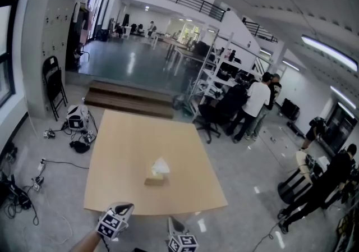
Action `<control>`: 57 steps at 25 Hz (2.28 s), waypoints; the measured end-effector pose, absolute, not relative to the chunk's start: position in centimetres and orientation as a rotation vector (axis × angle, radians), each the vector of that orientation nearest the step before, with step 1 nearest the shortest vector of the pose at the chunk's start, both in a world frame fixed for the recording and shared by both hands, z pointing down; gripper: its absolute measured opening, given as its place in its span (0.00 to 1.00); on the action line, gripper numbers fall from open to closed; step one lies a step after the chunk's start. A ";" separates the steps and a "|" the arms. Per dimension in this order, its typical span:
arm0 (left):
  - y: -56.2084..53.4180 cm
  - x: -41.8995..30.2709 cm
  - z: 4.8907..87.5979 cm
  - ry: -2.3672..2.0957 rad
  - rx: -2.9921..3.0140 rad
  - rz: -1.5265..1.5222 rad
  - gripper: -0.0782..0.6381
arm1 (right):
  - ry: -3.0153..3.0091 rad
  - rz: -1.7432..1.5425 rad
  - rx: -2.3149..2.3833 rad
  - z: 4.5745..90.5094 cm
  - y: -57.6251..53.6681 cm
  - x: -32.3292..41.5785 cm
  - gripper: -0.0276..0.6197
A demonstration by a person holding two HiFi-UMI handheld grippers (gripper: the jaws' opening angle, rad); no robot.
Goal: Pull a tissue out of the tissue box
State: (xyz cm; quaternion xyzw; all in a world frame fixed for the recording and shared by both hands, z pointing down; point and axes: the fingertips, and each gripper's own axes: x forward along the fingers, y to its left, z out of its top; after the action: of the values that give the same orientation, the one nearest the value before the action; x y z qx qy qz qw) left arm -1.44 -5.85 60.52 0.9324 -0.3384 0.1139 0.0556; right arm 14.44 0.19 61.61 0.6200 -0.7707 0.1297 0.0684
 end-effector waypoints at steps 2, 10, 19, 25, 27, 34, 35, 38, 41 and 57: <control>-6.9 -1.6 60.4 -1.032 2.833 0.342 0.12 | -2.322 0.382 1.875 61.5 -0.7 14.4 0.06; -9.9 -2.2 59.9 -1.051 2.831 0.334 0.12 | -2.326 0.367 1.878 61.1 -3.5 14.1 0.06; -12.2 -2.3 60.1 -1.073 2.818 0.337 0.12 | -2.302 0.368 1.875 61.4 -6.0 15.0 0.06; -15.7 -1.8 60.5 -1.096 2.808 0.335 0.12 | -2.329 0.335 1.881 61.4 -10.2 16.0 0.06; -17.0 -1.6 60.4 -1.101 2.806 0.337 0.12 | -2.320 0.343 1.883 61.4 -11.6 16.3 0.06; -21.2 -0.7 59.8 -1.133 2.795 0.338 0.12 | -2.330 0.351 1.861 60.9 -16.0 17.5 0.06; -21.9 -0.6 59.7 -1.136 2.797 0.340 0.12 | -2.332 0.355 1.858 61.0 -16.6 17.6 0.06; -23.5 -0.1 59.5 -1.146 2.796 0.331 0.12 | -2.356 0.346 1.842 61.1 -18.6 17.9 0.06; -24.8 0.4 59.6 -1.154 2.788 0.335 0.12 | -2.361 0.353 1.827 61.1 -20.1 18.2 0.06; -29.6 1.7 61.5 -1.168 2.728 0.367 0.12 | -2.369 0.422 1.795 61.8 -25.1 19.7 0.06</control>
State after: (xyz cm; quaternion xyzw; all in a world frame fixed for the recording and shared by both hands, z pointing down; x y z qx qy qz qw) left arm 1.75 -29.59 61.46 0.9097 -0.3895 0.1222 0.0754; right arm 19.69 -25.09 61.79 0.5965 -0.7872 0.1402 0.0695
